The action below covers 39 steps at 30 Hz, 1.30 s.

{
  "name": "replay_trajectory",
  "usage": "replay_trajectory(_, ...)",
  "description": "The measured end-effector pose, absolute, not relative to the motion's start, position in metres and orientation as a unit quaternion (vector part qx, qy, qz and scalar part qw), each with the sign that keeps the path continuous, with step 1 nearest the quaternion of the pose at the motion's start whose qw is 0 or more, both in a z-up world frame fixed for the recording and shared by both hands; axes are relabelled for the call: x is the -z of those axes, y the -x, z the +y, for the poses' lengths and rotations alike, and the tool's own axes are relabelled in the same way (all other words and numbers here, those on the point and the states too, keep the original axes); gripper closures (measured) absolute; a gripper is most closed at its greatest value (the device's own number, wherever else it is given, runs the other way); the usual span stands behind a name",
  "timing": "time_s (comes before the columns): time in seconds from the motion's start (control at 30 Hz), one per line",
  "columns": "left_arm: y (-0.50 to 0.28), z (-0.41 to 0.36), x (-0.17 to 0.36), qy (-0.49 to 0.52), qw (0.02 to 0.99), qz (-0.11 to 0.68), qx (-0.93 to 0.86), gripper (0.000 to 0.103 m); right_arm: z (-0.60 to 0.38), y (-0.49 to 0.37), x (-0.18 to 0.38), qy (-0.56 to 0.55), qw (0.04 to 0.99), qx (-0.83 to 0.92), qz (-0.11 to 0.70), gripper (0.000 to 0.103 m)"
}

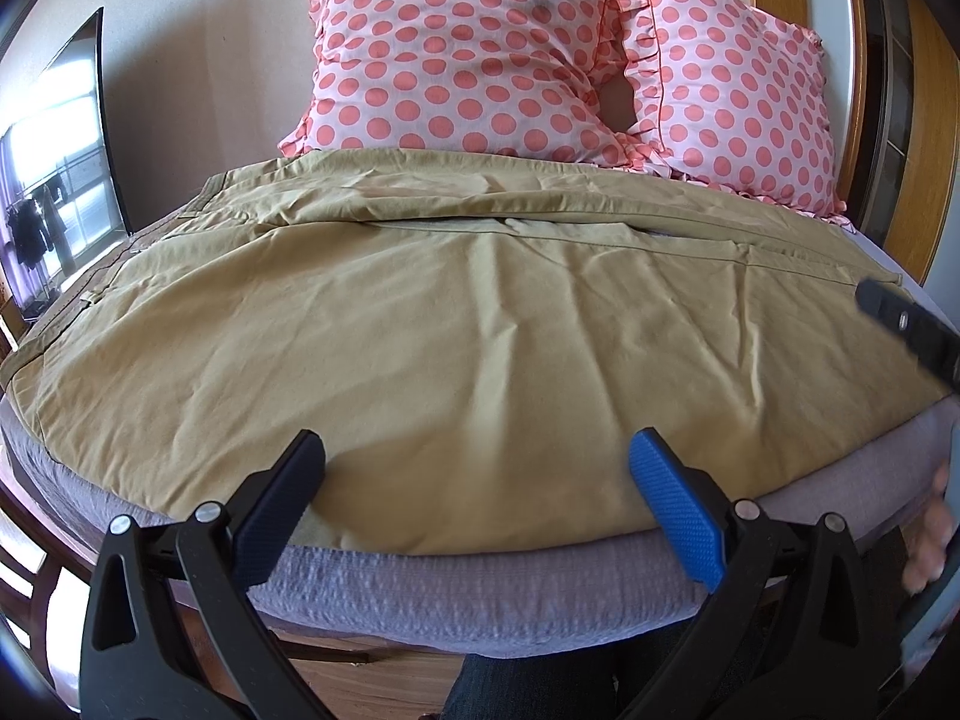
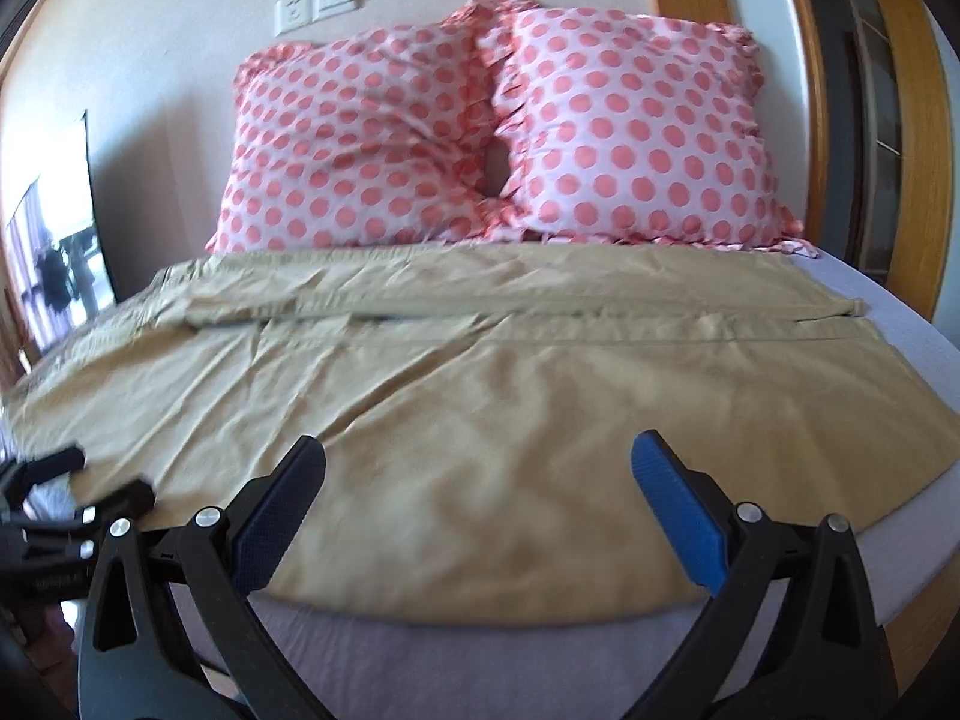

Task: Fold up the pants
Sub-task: 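Reach the right tool to a khaki trouser leg hem and close on it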

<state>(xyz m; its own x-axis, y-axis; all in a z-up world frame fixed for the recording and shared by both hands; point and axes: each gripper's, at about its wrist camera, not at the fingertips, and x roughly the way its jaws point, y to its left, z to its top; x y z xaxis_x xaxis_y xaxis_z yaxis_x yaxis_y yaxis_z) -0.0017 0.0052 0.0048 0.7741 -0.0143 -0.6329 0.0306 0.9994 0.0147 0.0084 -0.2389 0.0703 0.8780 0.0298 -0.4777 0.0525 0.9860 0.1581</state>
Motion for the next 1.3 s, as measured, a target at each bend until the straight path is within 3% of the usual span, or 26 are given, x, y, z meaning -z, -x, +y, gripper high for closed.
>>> replay_trajectory(0.13,0.000,0.014,-0.009,0.016,0.942,0.334,0.034,0.002,-0.327,-0.074,-0.104,-0.198,0.936,0.092,0.275,0.001)
replay_trajectory(0.23,-0.002,0.026,-0.018,0.047,0.945,0.318,0.055,0.002,-0.367,-0.135,-0.119,-0.192,0.922,0.162,0.293,0.001)
replay_trajectory(0.3,-0.003,0.031,-0.026,0.055,0.950,0.301,0.057,0.002,-0.388,-0.173,-0.121,-0.174,0.914,0.205,0.305,0.007)
replay_trajectory(0.37,-0.005,0.036,-0.034,0.056,0.955,0.284,0.060,0.002,-0.407,-0.209,-0.115,-0.182,0.900,0.233,0.321,0.024)
replay_trajectory(0.43,-0.010,0.039,-0.040,0.057,0.958,0.275,0.063,0.002,-0.428,-0.246,-0.103,-0.211,0.878,0.252,0.347,0.034)
replay_trajectory(0.53,-0.019,0.044,-0.045,0.062,0.957,0.272,0.079,0.002,-0.451,-0.290,-0.078,-0.256,0.844,0.280,0.379,0.044)
replay_trajectory(0.77,-0.038,0.042,-0.049,0.057,0.956,0.264,0.110,0.002,-0.479,-0.345,-0.035,-0.261,0.804,0.346,0.407,0.044)
replay_trajectory(0.83,-0.042,0.041,-0.047,0.056,0.956,0.267,0.111,0.002,-0.479,-0.351,-0.030,-0.227,0.802,0.371,0.409,0.044)
replay_trajectory(0.9,-0.046,0.041,-0.042,0.062,0.953,0.275,0.110,0.002,-0.478,-0.350,-0.025,-0.200,0.809,0.381,0.401,0.056)
replay_trajectory(0.93,-0.046,0.042,-0.040,0.066,0.952,0.278,0.110,0.002,-0.480,-0.344,-0.023,-0.199,0.819,0.373,0.388,0.078)
replay_trajectory(0.97,-0.046,0.043,-0.038,0.071,0.951,0.282,0.108,0.002,-0.484,-0.338,-0.020,-0.209,0.828,0.358,0.377,0.091)
replay_trajectory(1.03,-0.044,0.047,-0.037,0.078,0.950,0.285,0.104,0.002,-0.494,-0.320,-0.017,-0.253,0.835,0.330,0.361,0.099)
replay_trajectory(1.3,-0.023,0.064,-0.043,0.100,0.954,0.270,0.082,0.002,-0.490,-0.174,-0.054,-0.349,0.897,0.166,0.216,0.100)
